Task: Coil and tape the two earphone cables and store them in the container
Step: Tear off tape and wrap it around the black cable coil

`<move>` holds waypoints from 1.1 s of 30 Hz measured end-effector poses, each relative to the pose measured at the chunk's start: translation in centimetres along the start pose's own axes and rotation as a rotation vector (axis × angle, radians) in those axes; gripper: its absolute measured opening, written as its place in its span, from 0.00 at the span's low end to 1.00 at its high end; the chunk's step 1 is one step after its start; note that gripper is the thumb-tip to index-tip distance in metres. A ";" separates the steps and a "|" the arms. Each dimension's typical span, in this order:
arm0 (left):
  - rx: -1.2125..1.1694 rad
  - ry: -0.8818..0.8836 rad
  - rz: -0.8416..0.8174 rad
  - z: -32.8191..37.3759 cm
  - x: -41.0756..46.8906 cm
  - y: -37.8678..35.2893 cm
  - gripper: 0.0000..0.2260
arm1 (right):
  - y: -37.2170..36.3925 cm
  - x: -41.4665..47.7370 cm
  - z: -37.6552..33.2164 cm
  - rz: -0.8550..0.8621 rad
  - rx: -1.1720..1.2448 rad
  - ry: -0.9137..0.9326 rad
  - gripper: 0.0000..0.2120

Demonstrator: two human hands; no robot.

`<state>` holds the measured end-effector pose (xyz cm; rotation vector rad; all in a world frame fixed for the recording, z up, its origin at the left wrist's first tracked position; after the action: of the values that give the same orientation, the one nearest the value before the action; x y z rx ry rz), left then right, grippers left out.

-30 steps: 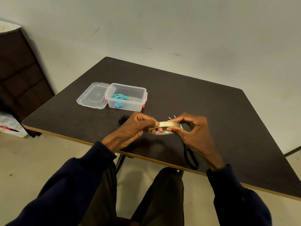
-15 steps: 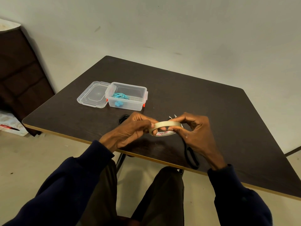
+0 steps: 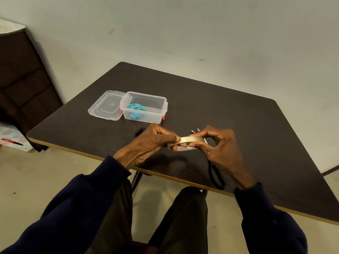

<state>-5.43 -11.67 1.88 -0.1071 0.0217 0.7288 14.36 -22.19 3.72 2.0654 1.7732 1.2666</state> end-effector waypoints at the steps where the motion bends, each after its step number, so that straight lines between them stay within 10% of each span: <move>1: -0.014 0.017 0.000 0.0 0.1 -0.1 0.06 | 0.1 0.1 -0.1 -0.002 -0.009 0.002 0.13; 33: -0.028 -0.021 -0.022 0.4 -0.4 -0.2 0.08 | 0.0 0.2 -0.2 0.021 -0.083 0.054 0.12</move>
<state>-5.60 -12.06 2.29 -0.1265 -0.0094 0.7083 14.21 -22.05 3.94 2.0287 1.6941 1.3905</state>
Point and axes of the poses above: each hand's wrist, its own x-axis towards the middle knuckle, its own y-axis out of the back of the hand, z = x × y, the point moved 1 cm from there along x, towards the middle knuckle, and after that the axes turned 2 degrees about -z, right-handed, at the moved point
